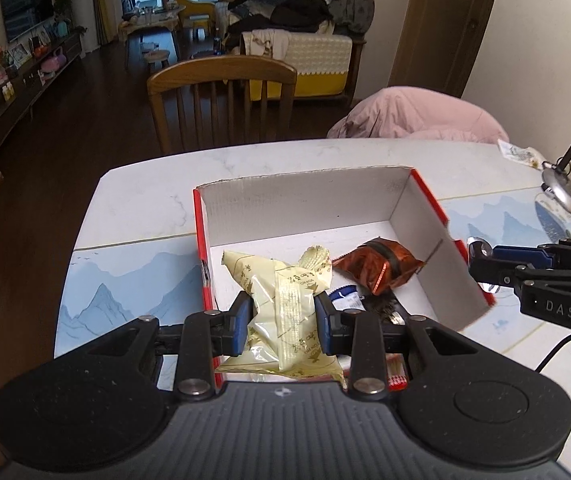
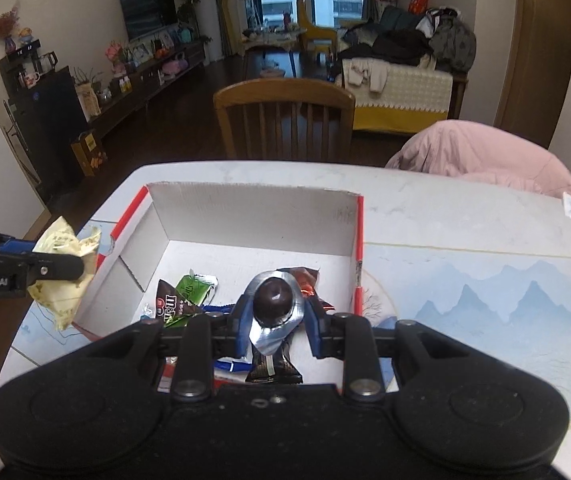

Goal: Organize snacks
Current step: 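Lift both snacks and carry them over the red box, then open both grippers to drop the chocolate and cream packet into the box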

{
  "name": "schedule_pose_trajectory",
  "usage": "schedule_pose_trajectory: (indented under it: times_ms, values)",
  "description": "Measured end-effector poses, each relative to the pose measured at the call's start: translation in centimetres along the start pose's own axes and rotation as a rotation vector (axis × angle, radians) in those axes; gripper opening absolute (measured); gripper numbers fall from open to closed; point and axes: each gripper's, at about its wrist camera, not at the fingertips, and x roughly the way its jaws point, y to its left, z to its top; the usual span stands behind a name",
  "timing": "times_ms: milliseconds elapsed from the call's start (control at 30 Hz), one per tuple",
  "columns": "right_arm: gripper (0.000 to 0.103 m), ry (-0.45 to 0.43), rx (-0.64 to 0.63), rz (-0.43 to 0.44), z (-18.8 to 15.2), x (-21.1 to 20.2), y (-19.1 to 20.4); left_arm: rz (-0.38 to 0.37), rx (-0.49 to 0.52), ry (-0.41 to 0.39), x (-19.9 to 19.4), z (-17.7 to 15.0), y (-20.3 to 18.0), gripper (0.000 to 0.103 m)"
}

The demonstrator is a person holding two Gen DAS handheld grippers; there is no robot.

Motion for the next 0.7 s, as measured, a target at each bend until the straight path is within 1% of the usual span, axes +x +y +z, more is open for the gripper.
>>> schedule_pose_trajectory:
  times_ms: [67,200,333,500,700]
  values:
    - [0.027,0.017,-0.001,-0.004,0.2,1.0,-0.1,0.012,0.005,0.016,1.1,0.4,0.0,0.032]
    - [0.027,0.077,0.004,0.004,0.4,3.2,-0.7,0.025,0.009,0.056,3.1,1.3,0.1,0.032]
    - [0.027,0.127,-0.026,0.005,0.5,5.1,-0.6,0.025,0.022,0.097,5.2,1.7,-0.1,0.032]
    - [0.027,0.183,-0.064,0.014,0.2,7.4,0.4,0.030,0.043,0.149,7.7,1.7,-0.6,0.032]
    - [0.027,0.247,-0.105,0.036,-0.2,9.6,1.3,0.037,0.076,0.201,9.8,1.5,-0.9,0.032]
